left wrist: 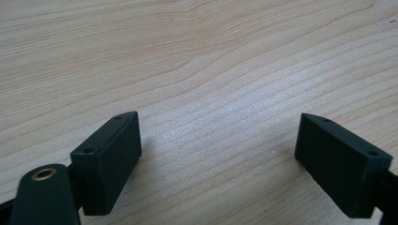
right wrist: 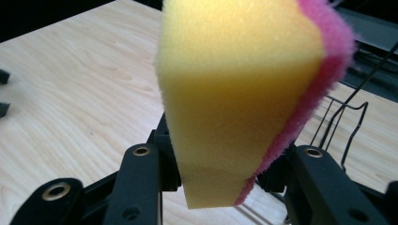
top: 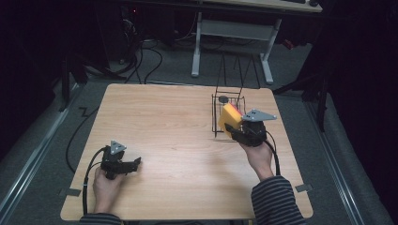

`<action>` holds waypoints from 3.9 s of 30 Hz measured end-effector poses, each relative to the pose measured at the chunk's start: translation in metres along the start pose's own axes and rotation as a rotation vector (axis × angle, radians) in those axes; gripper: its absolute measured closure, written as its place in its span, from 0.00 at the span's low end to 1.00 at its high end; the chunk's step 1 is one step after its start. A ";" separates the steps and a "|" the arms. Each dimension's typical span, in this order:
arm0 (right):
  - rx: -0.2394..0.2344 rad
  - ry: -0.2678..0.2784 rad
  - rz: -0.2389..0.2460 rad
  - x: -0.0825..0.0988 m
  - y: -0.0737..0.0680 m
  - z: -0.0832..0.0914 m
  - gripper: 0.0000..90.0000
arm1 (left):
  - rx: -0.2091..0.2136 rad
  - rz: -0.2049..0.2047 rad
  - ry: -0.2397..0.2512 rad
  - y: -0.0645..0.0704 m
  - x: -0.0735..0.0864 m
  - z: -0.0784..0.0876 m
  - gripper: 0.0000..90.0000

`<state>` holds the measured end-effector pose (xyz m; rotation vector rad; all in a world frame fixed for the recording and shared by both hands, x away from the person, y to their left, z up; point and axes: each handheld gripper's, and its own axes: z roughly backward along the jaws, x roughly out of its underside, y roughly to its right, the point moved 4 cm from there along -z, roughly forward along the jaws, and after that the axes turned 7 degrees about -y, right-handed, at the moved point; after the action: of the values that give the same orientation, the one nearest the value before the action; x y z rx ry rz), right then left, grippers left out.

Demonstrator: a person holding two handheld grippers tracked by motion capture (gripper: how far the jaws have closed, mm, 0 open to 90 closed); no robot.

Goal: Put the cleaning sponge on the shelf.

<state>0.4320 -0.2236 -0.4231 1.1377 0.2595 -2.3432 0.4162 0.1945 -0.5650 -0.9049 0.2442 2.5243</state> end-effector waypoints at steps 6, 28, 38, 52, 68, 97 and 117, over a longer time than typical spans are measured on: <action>0.027 0.011 -0.032 -0.006 0.008 -0.009 0.67 | 0.000 0.000 0.000 0.000 0.000 0.000 0.17; 0.108 -0.066 -0.132 -0.004 0.037 -0.059 0.67 | 0.000 0.000 0.000 0.000 0.000 0.000 0.17; 0.150 -0.104 -0.166 0.004 0.048 -0.080 0.67 | 0.000 0.000 0.000 0.000 0.000 0.000 0.17; 0.167 -0.139 -0.197 0.015 0.054 -0.101 0.67 | 0.000 0.000 0.000 0.000 0.000 0.000 0.17; 0.167 -0.158 -0.208 0.018 0.056 -0.107 0.63 | 0.000 0.000 0.000 0.000 0.000 0.000 0.17; 0.089 -0.140 -0.231 0.017 0.057 -0.086 0.28 | 0.000 0.000 0.000 0.000 0.000 0.000 0.17; 0.083 -0.106 -0.223 0.023 0.053 -0.063 0.25 | 0.000 0.000 0.000 0.000 0.000 0.000 0.17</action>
<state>0.4912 -0.2529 -0.4774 1.0659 0.2646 -2.6237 0.4161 0.1945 -0.5650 -0.9049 0.2439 2.5243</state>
